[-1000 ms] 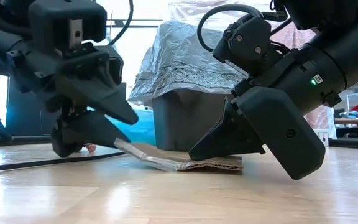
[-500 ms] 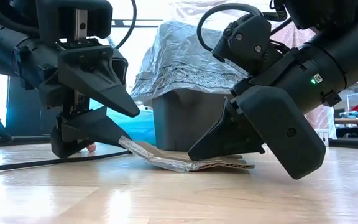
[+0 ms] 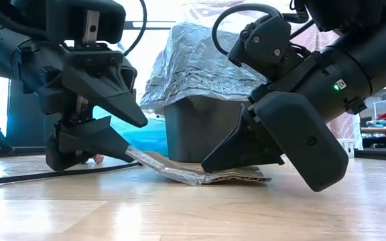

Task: Place trash/remove bag and relplace
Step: Put the cardboard piece inside the black trash bin

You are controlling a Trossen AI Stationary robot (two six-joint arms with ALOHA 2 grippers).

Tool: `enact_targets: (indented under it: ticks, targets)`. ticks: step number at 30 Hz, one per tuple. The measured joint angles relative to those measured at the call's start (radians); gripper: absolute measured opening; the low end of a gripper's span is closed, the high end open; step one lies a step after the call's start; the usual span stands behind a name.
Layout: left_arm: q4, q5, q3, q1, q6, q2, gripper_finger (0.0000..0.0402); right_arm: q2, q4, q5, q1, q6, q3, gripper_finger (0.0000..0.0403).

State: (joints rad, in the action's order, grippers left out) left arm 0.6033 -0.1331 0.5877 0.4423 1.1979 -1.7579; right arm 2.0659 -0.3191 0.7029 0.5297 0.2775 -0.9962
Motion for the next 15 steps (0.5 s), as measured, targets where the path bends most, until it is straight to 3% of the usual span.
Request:
enact_targets:
  ticks: [15]
  targets:
    - [0.052, -0.068, 0.005, -0.016, 0.002, -0.047, 0.0184, 0.000, -0.061, 0.000, -0.003, -0.055, 0.000, 0.0000]
